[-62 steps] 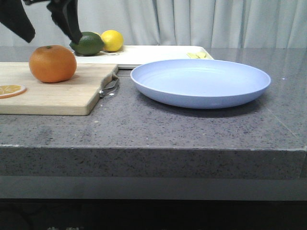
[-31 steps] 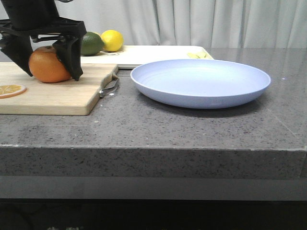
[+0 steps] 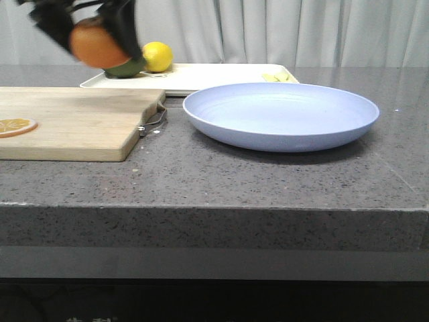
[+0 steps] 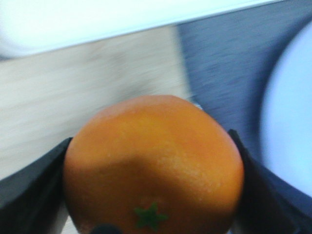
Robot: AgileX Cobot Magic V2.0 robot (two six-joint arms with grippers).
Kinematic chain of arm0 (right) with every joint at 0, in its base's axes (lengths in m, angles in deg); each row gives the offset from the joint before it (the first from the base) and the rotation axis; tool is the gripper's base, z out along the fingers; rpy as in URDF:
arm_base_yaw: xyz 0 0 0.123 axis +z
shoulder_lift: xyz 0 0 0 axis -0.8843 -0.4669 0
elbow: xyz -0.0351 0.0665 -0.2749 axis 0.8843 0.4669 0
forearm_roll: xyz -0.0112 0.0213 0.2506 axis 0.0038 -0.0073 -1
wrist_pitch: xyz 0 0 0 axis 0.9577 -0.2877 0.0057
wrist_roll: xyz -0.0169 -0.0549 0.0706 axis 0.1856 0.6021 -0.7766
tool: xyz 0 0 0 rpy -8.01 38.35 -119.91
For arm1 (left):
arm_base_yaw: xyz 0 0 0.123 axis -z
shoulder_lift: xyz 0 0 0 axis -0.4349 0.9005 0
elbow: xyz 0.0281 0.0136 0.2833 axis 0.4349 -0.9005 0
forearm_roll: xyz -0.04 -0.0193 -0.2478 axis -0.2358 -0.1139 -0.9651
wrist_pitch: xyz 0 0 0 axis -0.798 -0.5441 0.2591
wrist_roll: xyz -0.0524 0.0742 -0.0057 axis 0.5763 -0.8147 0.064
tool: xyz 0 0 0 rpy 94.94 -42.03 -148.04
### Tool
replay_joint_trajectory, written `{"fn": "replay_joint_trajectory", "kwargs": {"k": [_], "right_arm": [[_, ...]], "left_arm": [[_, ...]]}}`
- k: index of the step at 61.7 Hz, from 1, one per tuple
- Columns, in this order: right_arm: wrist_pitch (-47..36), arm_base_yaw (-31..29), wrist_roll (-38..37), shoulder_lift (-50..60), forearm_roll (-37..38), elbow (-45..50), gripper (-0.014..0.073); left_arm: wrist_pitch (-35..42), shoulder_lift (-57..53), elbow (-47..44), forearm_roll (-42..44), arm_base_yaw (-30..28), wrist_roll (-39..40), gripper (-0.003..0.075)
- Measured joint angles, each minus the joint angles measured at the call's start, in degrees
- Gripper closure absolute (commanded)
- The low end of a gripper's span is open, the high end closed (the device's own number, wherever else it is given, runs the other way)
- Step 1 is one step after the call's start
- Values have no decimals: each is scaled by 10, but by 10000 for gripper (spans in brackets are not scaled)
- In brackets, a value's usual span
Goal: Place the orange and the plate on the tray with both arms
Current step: 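Lift the orange with the left gripper and lower it onto the blue plate, then open the left gripper and raise it away from the plate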
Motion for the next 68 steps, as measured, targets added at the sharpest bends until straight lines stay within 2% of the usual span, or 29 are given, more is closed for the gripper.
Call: {"fn": "replay_joint_trajectory", "kwargs": {"k": [17,24,33,39,43,46,59,68], "right_arm": [[0,0,0,-2,0,0,-48],[0,0,0,-3,0,0,-48],[0,0,0,-3,0,0,-48],[0,0,0,-3,0,0,-48],[0,0,0,-3,0,0,-48],[0,0,0,-3,0,0,-48],[0,0,0,-3,0,0,-48],[0,0,0,-3,0,0,-48]], "left_arm": [[119,45,11,-16,142,-4,547],[154,82,11,-16,175,-4,503],[178,112,11,-13,185,-4,322],[181,120,11,-12,186,-4,158],[183,120,11,-12,186,-4,77],[185,120,11,-12,186,-4,46],[170,120,31,-12,186,-4,36],[100,120,94,-10,186,-4,69]]}}
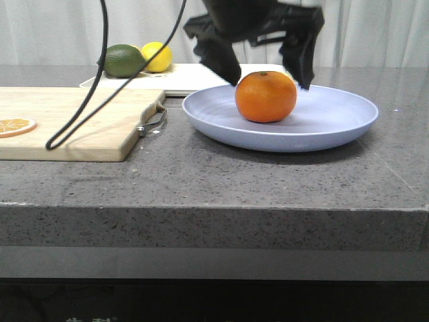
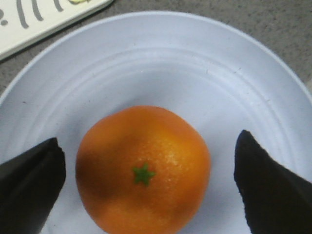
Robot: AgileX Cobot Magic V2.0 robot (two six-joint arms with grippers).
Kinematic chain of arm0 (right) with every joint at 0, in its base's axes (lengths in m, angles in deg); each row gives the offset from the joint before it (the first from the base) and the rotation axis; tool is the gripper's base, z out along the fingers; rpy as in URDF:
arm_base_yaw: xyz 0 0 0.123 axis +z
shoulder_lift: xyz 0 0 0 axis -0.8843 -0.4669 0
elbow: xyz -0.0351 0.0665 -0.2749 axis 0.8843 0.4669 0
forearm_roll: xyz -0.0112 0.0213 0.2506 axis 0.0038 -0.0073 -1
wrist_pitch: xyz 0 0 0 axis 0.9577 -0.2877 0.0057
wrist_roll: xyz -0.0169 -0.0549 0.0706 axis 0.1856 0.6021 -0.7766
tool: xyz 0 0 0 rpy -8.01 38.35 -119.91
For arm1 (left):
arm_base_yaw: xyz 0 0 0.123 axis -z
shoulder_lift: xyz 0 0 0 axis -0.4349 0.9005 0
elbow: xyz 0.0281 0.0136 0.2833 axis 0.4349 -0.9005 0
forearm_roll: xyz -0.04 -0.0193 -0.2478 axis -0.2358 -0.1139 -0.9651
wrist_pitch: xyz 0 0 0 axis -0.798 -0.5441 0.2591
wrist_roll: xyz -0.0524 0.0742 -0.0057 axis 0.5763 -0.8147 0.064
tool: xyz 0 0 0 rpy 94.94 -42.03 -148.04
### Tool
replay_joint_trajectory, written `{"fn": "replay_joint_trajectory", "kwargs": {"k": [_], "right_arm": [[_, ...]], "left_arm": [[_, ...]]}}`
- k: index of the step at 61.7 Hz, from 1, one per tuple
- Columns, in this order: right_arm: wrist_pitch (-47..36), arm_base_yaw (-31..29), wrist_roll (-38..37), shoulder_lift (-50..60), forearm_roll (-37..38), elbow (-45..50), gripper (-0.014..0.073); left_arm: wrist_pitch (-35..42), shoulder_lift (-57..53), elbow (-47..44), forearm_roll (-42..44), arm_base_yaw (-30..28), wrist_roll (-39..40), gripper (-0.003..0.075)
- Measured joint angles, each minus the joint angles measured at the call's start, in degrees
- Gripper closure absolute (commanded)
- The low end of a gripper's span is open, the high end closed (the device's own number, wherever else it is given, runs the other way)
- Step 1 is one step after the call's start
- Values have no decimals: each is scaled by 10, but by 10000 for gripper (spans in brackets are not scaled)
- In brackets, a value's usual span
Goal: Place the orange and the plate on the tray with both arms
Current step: 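Open the left gripper and raise it away from the plate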
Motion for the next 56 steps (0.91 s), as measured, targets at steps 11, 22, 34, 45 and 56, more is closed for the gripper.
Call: {"fn": "replay_joint_trajectory", "kwargs": {"k": [11,22,34,45,56], "right_arm": [[0,0,0,0,0,0,-48],[0,0,0,0,0,0,-48],[0,0,0,0,0,0,-48],[0,0,0,0,0,0,-48],[8,0,0,0,0,0,-48]], "left_arm": [[-89,0,80,2,0,-1,423],[-135,0,122,5,0,-1,736],[-178,0,148,13,0,-3,738],[-227,-1,159,57,0,-4,738],[-232,-5,159,74,0,-4,738]]}}
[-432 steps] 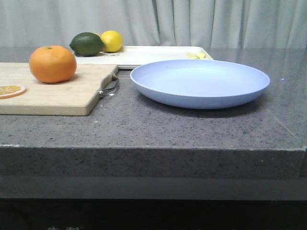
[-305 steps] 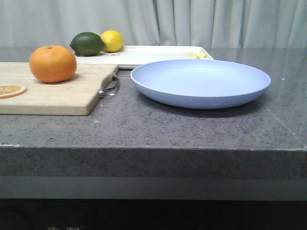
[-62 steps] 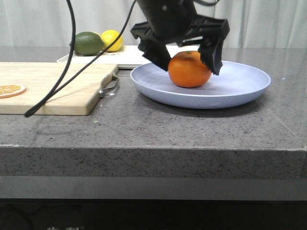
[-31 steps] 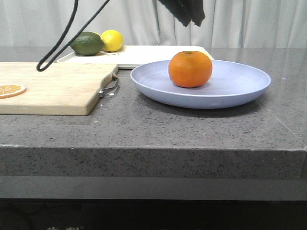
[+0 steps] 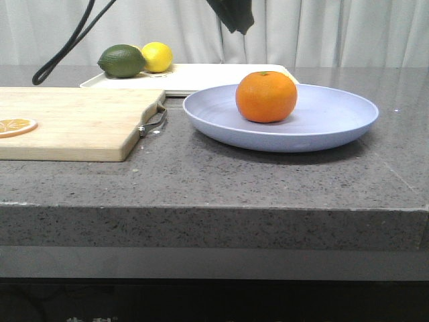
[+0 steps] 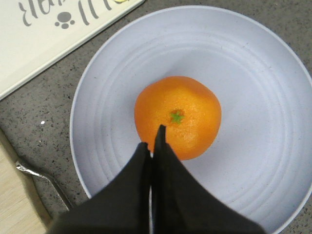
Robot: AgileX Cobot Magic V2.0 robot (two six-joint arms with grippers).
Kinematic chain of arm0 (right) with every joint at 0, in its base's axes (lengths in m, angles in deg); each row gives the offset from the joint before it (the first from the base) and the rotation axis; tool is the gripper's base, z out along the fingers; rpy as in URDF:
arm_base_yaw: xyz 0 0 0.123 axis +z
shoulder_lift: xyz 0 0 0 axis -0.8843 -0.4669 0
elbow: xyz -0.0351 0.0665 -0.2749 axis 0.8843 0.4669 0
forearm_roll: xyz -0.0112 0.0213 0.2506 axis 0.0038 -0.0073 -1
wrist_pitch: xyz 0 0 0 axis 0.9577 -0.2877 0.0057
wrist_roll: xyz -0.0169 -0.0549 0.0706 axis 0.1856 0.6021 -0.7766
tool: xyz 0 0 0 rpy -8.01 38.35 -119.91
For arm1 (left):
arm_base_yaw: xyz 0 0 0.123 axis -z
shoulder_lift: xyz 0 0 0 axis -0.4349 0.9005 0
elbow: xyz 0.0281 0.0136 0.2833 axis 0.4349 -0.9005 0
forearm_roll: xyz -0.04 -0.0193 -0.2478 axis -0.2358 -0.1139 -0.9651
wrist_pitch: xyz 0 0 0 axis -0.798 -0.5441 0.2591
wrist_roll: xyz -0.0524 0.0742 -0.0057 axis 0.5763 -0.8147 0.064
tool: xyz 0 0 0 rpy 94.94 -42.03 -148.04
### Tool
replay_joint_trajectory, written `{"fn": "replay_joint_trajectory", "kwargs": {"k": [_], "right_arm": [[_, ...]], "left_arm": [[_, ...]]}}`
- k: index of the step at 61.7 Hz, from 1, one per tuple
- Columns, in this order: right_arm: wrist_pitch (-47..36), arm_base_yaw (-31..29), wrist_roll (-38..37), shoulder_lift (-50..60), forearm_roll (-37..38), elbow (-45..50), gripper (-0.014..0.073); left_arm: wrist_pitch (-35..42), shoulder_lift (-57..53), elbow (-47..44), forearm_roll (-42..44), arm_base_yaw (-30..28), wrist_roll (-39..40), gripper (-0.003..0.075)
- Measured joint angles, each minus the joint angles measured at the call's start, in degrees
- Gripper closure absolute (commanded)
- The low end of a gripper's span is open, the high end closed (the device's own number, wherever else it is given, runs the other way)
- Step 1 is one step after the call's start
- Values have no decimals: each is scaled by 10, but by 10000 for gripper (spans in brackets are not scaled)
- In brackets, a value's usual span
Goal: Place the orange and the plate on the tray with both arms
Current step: 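Open the left gripper and raise it away from the plate, then lower the right gripper to the blue plate's rim and grasp it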
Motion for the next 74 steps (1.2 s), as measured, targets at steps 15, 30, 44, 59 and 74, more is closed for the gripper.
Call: {"fn": "replay_joint_trajectory", "kwargs": {"k": [15,30,44,59,74], "right_arm": [[4,0,0,0,0,0,-48],[16,0,0,-3,0,0,-48],[27,2,0,-35,0,-8,-48],[35,54,0,-104,0,-38,-48],[40,112,0,-189,0,-66,-48]], "left_arm": [[0,-87,-73,-2,-41,11,738],[30,-229,-238,8,-166,36,738],[134,-391,-462,8,-267,51,738],[246,-581,-702,8,-329,59,738],[345,-788,-883,3,-331,59,738]]}}
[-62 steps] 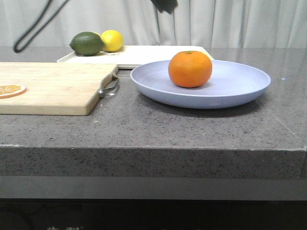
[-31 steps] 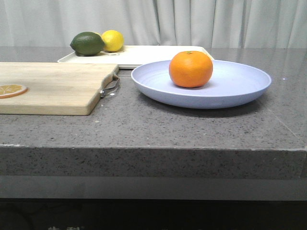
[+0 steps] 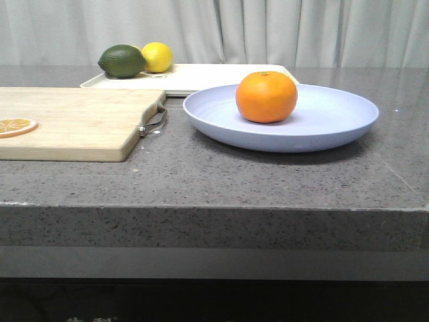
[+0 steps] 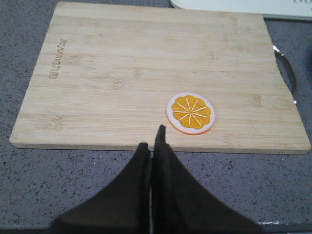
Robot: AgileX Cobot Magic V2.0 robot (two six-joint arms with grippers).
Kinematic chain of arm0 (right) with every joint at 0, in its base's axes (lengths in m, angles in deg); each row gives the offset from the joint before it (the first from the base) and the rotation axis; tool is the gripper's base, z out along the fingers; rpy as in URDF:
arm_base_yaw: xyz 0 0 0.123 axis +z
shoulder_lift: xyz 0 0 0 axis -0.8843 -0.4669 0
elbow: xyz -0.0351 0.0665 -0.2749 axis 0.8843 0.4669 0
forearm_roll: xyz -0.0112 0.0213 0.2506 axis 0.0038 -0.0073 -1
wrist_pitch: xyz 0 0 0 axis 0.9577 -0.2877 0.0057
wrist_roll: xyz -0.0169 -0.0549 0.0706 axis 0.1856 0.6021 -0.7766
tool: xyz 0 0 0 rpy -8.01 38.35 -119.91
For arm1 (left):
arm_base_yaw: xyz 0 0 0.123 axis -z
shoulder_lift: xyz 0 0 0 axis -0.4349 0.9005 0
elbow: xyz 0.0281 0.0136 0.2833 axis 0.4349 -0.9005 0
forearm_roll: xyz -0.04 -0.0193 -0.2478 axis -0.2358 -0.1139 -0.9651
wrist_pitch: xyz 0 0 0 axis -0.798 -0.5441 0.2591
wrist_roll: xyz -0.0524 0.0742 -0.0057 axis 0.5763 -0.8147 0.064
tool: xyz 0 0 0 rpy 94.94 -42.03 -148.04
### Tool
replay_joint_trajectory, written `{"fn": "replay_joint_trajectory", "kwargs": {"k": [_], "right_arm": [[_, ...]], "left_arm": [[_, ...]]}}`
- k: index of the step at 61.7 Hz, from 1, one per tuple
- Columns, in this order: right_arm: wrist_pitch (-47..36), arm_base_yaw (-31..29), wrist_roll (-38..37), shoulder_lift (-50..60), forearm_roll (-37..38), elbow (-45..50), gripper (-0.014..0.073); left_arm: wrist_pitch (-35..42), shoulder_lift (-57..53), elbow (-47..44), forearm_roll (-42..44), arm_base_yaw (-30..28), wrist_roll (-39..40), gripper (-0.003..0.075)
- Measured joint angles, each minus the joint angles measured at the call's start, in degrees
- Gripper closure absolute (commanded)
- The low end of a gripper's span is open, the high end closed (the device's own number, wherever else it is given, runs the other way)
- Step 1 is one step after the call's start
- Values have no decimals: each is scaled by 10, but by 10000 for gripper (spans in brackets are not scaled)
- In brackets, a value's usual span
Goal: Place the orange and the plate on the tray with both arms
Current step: 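Lower the right gripper to the blue plate's rim and grasp it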
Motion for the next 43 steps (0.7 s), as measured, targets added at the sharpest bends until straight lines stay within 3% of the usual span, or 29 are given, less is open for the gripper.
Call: {"fn": "replay_joint_trajectory", "kwargs": {"k": [19,43], "right_arm": [[52,16,0,-139,-29,-95,-48],[102,5,-29,-363,-95,-237,-48]], "left_arm": [[67,-220,-124,0,0,0,738],[92,-265,-143,0,0,0,738]]}}
